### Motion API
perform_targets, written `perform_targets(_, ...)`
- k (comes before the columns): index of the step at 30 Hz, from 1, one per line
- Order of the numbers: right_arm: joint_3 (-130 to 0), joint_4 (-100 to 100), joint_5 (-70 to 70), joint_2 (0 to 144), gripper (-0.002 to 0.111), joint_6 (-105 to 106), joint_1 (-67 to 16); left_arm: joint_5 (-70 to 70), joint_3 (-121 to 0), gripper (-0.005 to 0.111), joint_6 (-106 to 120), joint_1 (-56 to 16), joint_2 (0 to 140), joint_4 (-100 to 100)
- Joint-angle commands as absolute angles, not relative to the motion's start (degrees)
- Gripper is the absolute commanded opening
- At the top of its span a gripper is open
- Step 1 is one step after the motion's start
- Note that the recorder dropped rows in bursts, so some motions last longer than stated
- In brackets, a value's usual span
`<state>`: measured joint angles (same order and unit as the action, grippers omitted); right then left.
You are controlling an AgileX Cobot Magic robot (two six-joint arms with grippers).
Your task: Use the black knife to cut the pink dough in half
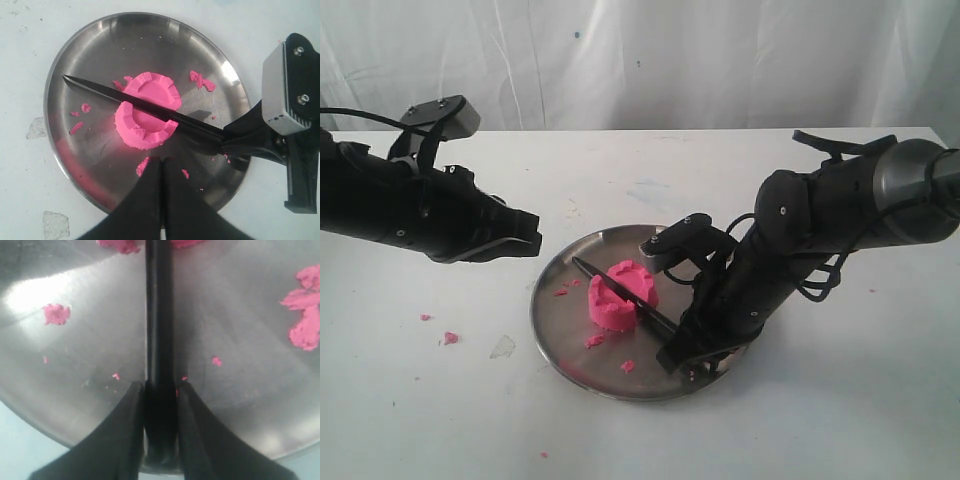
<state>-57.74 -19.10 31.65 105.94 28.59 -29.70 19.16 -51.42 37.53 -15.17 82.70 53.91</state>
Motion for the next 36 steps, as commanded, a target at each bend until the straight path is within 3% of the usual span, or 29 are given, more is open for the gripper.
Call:
perform_targets(1,-57.5,-18.45,33.1,106.38,0.0,28.31,-29.64,19.84,-51.11,0.0,37.28,-15.23,82.64,55.3)
perform_targets(36,-59.54,-20.86,36.98,106.38,0.0,33.21,-33.61,20.11,-51.11,0.0,37.41,-15.23,82.64,55.3)
